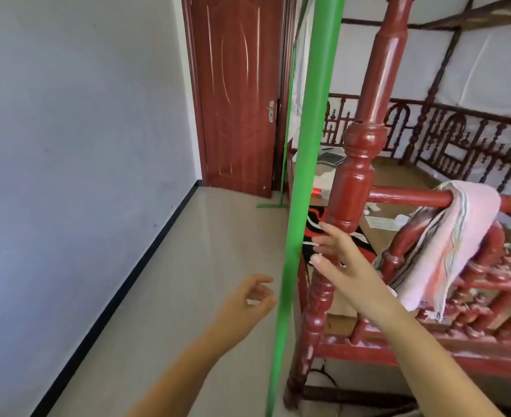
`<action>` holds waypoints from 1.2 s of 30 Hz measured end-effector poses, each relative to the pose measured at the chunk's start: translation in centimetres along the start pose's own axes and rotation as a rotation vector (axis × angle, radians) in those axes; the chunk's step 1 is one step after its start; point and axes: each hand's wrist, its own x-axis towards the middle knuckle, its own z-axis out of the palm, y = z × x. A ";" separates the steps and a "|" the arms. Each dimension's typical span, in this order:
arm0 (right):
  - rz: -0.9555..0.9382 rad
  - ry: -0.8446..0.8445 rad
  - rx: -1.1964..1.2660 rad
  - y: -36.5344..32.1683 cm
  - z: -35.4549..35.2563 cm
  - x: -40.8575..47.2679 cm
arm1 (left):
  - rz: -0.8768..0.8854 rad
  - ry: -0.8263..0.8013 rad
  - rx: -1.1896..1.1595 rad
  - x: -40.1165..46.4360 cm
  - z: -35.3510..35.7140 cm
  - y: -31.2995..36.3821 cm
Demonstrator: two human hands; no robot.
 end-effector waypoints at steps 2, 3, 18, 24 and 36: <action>0.012 -0.031 -0.009 -0.2 1.0 0.9 | -0.050 -0.038 0.019 0.7 1.0 0.1; 0.021 -0.065 -0.012 -0.1 1.4 1.3 | -0.071 -0.067 0.035 1.0 1.6 -0.2; -0.033 -0.153 -0.001 0.4 3.6 2.7 | -0.216 -0.032 0.168 1.5 5.2 -4.2; -0.090 -0.297 0.085 -1.5 7.8 3.4 | -0.270 0.076 0.195 -0.6 0.8 -5.3; -0.183 -0.536 0.171 -7.9 25.1 5.3 | -0.404 0.435 0.293 -8.9 -14.4 -8.9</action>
